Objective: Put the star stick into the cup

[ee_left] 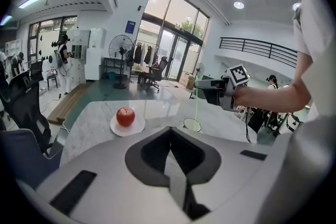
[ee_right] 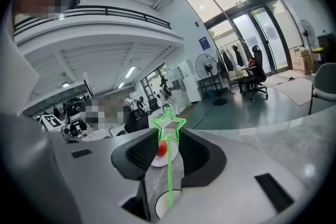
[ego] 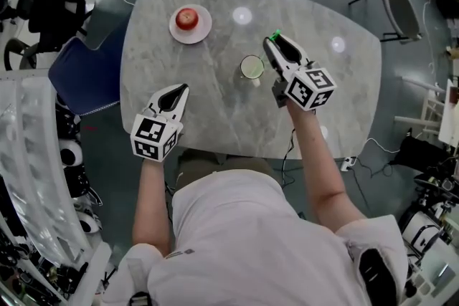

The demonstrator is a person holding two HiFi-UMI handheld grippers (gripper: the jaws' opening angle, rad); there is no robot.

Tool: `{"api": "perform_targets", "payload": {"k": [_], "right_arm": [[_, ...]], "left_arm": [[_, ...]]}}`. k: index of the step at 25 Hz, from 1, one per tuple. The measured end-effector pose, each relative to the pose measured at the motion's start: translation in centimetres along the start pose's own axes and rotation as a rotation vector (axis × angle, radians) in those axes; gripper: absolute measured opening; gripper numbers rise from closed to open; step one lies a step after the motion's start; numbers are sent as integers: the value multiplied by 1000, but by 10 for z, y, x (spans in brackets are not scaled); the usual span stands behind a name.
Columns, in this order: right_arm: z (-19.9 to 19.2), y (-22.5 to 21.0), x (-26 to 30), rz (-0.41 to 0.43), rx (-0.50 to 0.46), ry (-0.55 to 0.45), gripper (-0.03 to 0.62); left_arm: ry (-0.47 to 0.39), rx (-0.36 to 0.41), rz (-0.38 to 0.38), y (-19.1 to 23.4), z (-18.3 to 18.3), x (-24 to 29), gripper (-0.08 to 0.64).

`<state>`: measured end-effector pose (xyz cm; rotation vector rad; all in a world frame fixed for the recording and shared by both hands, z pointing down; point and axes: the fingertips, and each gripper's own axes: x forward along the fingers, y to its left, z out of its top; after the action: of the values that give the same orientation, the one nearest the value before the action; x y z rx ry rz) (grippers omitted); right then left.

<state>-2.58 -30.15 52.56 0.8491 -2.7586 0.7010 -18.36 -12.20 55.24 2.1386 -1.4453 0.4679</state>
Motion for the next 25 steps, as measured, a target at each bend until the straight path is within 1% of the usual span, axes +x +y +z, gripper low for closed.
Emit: {"api": "perform_targets", "payload": {"k": [4, 11, 17, 25], "right_arm": [[-19, 1, 11, -1, -18, 50, 127], [-37, -3, 21, -19, -38, 87, 129], [-39, -11, 30, -35, -33, 78, 128], [-42, -15, 44, -18, -3, 85, 131]], "left_arm": [[11, -26, 3, 6, -10, 0, 3], [12, -61, 6, 8, -25, 0, 3], [10, -84, 15, 9, -35, -3, 3], [1, -115, 24, 11, -44, -8, 3]]}}
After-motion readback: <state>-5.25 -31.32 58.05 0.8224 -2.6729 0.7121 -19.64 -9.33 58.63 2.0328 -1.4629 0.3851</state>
